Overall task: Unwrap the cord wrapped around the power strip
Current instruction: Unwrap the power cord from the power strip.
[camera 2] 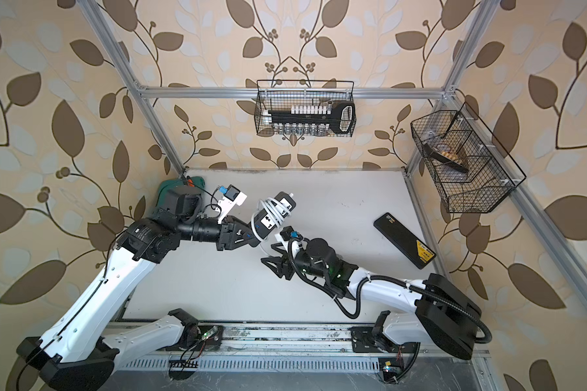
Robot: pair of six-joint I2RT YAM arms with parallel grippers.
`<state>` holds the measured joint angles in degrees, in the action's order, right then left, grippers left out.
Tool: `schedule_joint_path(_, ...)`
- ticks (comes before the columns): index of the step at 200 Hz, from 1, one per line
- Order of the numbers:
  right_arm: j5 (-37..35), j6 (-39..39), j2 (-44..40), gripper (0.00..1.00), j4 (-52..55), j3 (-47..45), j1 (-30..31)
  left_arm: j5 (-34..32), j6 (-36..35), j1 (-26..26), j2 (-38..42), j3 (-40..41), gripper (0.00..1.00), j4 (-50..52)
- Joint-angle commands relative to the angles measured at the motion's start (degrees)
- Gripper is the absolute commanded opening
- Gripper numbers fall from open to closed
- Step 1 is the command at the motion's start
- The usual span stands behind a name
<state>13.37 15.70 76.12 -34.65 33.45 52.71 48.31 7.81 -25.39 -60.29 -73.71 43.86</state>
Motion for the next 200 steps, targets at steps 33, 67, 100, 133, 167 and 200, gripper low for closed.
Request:
schedule_joint_path(33,-0.9,-0.5,6.6,0.36,-11.8,1.7,-0.1,3.4,-0.2,0.6,2.9,-0.6,0.0,-4.5)
schedule_joint_path(67,0.0,0.3,7.1,0.2,-12.7,1.5,-0.7,2.7,-1.0,0.6,4.6,0.4,0.0,-2.2)
schedule_joint_path(100,1.3,2.1,6.5,0.15,-12.0,2.2,-4.8,3.1,-1.6,0.6,8.2,3.4,0.0,-0.1)
schedule_joint_path(133,6.2,2.4,5.9,0.13,-4.0,9.6,-13.7,7.2,-1.7,0.6,11.0,6.0,0.0,1.7)
schedule_joint_path(167,8.0,-2.6,1.7,0.11,8.6,20.1,-20.5,5.0,-2.1,0.6,12.0,7.8,0.0,2.2)
schedule_joint_path(200,2.2,-10.7,-7.0,0.12,20.2,20.6,-20.5,-5.9,1.1,0.6,10.9,7.7,0.0,-1.2)
